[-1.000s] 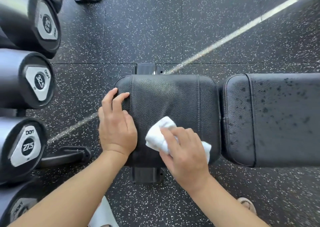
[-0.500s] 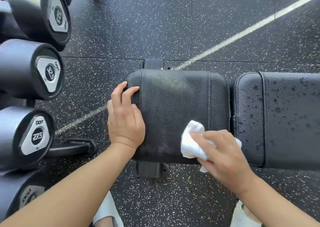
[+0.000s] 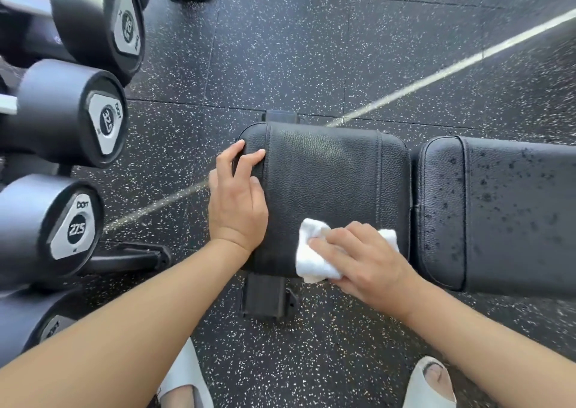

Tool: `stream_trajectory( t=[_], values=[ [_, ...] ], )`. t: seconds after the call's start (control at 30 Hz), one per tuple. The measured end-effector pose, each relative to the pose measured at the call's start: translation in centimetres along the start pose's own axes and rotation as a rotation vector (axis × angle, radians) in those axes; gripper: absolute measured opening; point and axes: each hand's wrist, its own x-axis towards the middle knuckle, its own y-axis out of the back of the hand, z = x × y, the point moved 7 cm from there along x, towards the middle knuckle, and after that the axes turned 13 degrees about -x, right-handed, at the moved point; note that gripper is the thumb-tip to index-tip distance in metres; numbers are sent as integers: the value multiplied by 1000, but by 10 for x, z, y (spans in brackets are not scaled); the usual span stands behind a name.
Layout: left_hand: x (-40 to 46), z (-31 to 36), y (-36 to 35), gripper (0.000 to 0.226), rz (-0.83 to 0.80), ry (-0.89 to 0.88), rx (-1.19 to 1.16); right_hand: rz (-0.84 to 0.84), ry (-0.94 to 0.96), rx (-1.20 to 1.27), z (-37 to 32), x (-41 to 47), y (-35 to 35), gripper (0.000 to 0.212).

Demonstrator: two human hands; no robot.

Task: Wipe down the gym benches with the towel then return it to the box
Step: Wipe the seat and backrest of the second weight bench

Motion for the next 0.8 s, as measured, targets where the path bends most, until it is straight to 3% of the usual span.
stream_trajectory(
  t=[0.17,0.3,0.4,0.5,0.63,0.8],
  values=[
    [-1,-7,2,44,1,31,-67,-32,-68,-29,20,-29,10,49],
    [4,-9,8,47,-47,59,-180,28,-75,-43,-24,33,-13,42],
    [11,-12,26,51,-171,45,-295,73,-25,-69,-65,92,-30,40],
    [13,-32,57,44,-207,176,-411,56,-16,-69,-74,108,-33,39],
    [-9,-42,75,42,-147,195,-384,22,28,-55,-45,67,-21,40],
    [-42,-51,30,43,-42,330,-455,-4,-247,-23,38,8,3,40]
  ],
)
